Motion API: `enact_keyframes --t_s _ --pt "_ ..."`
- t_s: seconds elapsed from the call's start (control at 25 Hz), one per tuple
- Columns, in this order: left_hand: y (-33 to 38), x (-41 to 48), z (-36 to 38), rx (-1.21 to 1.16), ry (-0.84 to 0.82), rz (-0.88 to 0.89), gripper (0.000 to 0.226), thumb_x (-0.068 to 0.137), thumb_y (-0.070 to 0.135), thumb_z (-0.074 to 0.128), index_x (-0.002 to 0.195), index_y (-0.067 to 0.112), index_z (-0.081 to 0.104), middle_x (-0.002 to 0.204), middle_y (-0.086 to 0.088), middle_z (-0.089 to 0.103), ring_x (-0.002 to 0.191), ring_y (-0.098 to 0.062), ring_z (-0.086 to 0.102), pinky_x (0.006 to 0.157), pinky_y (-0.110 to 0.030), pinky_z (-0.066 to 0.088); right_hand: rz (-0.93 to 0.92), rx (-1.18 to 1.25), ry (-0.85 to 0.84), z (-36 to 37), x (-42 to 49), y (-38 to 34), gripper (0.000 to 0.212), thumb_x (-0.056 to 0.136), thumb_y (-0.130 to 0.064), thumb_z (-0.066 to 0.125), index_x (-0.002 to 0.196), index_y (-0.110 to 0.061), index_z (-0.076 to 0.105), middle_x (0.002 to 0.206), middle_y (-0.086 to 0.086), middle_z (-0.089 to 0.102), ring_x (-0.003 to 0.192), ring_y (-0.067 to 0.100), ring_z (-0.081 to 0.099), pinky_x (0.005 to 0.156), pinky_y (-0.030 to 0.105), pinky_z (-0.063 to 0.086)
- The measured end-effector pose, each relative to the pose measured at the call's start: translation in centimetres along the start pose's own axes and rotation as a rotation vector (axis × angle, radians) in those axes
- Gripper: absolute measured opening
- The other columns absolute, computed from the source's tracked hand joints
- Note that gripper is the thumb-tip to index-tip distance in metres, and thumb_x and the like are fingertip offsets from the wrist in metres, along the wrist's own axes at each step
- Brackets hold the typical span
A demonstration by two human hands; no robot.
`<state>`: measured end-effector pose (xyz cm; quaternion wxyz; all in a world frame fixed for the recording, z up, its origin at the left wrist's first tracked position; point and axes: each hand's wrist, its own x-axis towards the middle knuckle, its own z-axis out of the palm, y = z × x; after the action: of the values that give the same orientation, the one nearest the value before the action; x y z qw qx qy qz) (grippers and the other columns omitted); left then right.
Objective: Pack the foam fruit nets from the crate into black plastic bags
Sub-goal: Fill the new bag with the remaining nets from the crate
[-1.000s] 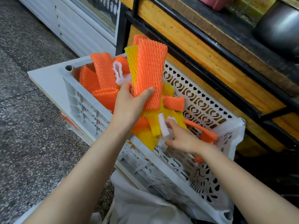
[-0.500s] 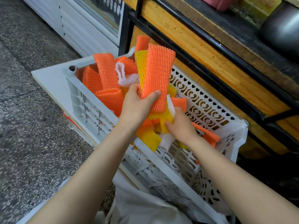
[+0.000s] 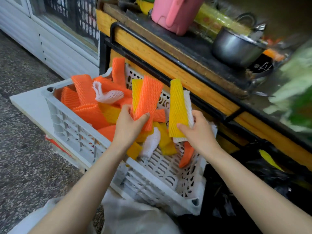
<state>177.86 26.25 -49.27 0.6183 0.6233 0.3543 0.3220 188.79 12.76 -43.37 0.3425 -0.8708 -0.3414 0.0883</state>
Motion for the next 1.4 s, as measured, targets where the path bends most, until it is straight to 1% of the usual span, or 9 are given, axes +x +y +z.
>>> enact_keyframes --t_s 0.16,0.36,0.48,0.72,0.92,1.0,1.16,1.28,1.4 --pt "1.7 -4.0 3.1 -0.010 -0.023 0.051 0.029 0.084 0.019 0.069 0.098 0.013 0.045 0.080 0.007 0.053 0.067 -0.003 0.052 0.053 -0.010 0.041 -0.090 -0.186 0.049 -3.2 -3.4 -0.7 0.047 0.090 -0.030 0.060 0.131 -0.020 0.039 0.118 -0.009 0.041 0.107 0.005 0.043 0.081 0.023 0.038" --pt "5.1 -8.6 5.5 0.019 -0.124 0.198 0.036 0.077 0.032 0.067 0.102 0.038 0.043 0.103 -0.001 0.057 0.094 -0.018 0.060 0.081 -0.042 0.053 -0.216 -0.218 -0.090 -5.6 -8.2 -0.8 0.056 0.094 -0.035 0.051 0.141 -0.019 0.027 0.131 -0.006 0.038 0.121 0.009 0.038 0.090 0.021 0.035" --pt "7.9 -11.7 6.8 -0.008 -0.226 0.259 0.020 0.084 0.038 0.056 0.102 0.034 0.049 0.104 -0.001 0.052 0.099 -0.017 0.051 0.083 -0.032 0.046 -0.233 -0.177 -0.003 -8.1 -9.9 -0.7 0.066 0.092 -0.041 0.051 0.147 -0.026 0.018 0.140 -0.006 0.033 0.132 0.009 0.029 0.099 0.020 0.028" --pt "12.3 -17.9 11.4 0.119 -0.378 0.459 0.049 0.093 0.046 0.036 0.137 0.025 0.040 0.120 0.008 0.042 0.111 0.002 0.038 0.097 -0.020 0.034 -0.172 0.081 0.179 -13.9 -13.7 2.3 0.071 0.070 -0.068 0.050 0.129 -0.033 0.030 0.123 -0.009 0.051 0.112 0.009 0.052 0.089 0.029 0.045" --pt "14.3 -22.3 16.6 0.117 -0.520 0.538 0.059 0.088 0.046 0.028 0.137 0.019 0.045 0.112 0.003 0.040 0.114 -0.007 0.043 0.102 -0.018 0.030 -0.002 0.186 0.392 -18.2 -15.8 7.0 0.095 0.048 -0.088 0.054 0.113 -0.019 0.045 0.103 0.002 0.065 0.088 0.015 0.063 0.072 0.037 0.051" --pt "14.8 -22.9 18.7 0.145 -0.623 0.531 0.049 0.093 0.041 0.039 0.135 0.017 0.048 0.112 0.001 0.041 0.113 -0.009 0.045 0.100 -0.015 0.029 0.065 0.270 0.438 -19.9 -16.1 9.0 0.092 0.053 -0.083 0.061 0.112 -0.013 0.052 0.100 0.007 0.068 0.085 0.017 0.063 0.073 0.037 0.052" --pt "13.6 -21.0 21.2 0.379 -0.576 0.733 0.042 0.090 0.018 0.059 0.131 0.014 0.049 0.120 -0.005 0.043 0.120 -0.018 0.041 0.100 -0.017 0.027 0.161 0.363 0.640 -22.8 -16.9 12.2 0.038 0.081 -0.035 0.067 0.112 -0.021 0.048 0.111 0.004 0.062 0.101 0.021 0.060 0.087 0.037 0.047" --pt "11.9 -17.5 21.6 0.591 -0.436 0.797 0.061 0.083 0.020 0.067 0.139 0.016 0.041 0.134 -0.009 0.040 0.130 -0.023 0.032 0.111 -0.030 0.023 0.169 0.412 0.663 -23.8 -17.2 13.4 0.043 0.083 -0.035 0.066 0.118 -0.020 0.048 0.113 0.000 0.060 0.102 0.019 0.059 0.090 0.037 0.046" --pt "9.8 -15.2 21.7 0.839 -0.524 0.617 0.086 0.079 0.030 0.072 0.148 0.018 0.022 0.149 -0.009 0.029 0.139 -0.025 0.025 0.114 -0.034 0.022 0.185 0.407 0.614 -23.1 -16.2 15.0 0.052 0.081 -0.036 0.068 0.124 -0.013 0.049 0.117 0.001 0.061 0.102 0.017 0.060 0.092 0.038 0.047"
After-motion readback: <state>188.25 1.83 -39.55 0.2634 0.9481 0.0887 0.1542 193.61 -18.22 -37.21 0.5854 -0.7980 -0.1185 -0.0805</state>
